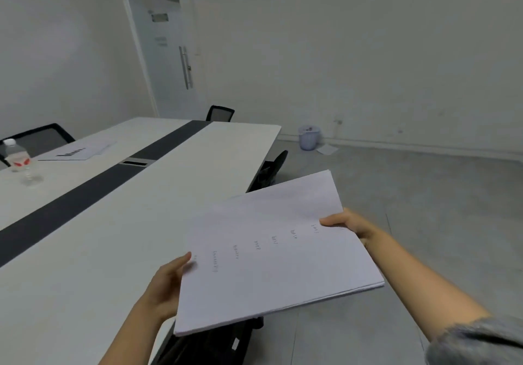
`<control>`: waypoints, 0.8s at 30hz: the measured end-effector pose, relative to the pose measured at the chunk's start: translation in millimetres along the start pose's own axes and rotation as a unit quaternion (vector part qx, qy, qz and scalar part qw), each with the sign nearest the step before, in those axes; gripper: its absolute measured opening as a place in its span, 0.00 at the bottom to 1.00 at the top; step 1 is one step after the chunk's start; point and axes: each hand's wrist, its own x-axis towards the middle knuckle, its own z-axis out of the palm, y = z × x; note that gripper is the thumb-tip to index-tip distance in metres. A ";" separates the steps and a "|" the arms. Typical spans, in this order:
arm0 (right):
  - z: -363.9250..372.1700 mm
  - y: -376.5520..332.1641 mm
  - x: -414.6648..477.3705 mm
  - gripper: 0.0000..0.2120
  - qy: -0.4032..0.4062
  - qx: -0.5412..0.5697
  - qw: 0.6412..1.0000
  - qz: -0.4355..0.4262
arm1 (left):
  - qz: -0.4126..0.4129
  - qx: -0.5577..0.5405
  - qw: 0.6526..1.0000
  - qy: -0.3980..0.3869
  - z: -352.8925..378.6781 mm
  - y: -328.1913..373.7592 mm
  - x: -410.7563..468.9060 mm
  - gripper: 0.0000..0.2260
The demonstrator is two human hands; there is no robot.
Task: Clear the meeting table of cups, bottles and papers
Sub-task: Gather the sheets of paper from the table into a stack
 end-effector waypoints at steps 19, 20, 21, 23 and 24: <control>-257.0 -47.8 184.5 0.11 0.149 0.087 0.984 0.047 | 0.058 0.109 0.977 0.175 31.0 72.4 411.3 0.18; -274.5 -54.0 196.7 0.11 0.152 0.065 0.985 0.050 | 0.055 0.108 0.977 0.174 36.1 73.8 433.4 0.18; -296.9 -66.4 213.9 0.10 0.159 0.038 0.985 0.050 | 0.055 0.105 0.977 0.178 41.2 74.7 464.4 0.16; -324.8 -87.3 241.2 0.09 0.195 -0.042 0.979 0.043 | 0.038 0.094 0.977 0.186 51.6 77.9 505.4 0.11; -340.0 -96.7 255.6 0.08 0.208 -0.083 0.974 0.036 | 0.024 0.084 0.977 0.194 53.4 78.5 526.0 0.11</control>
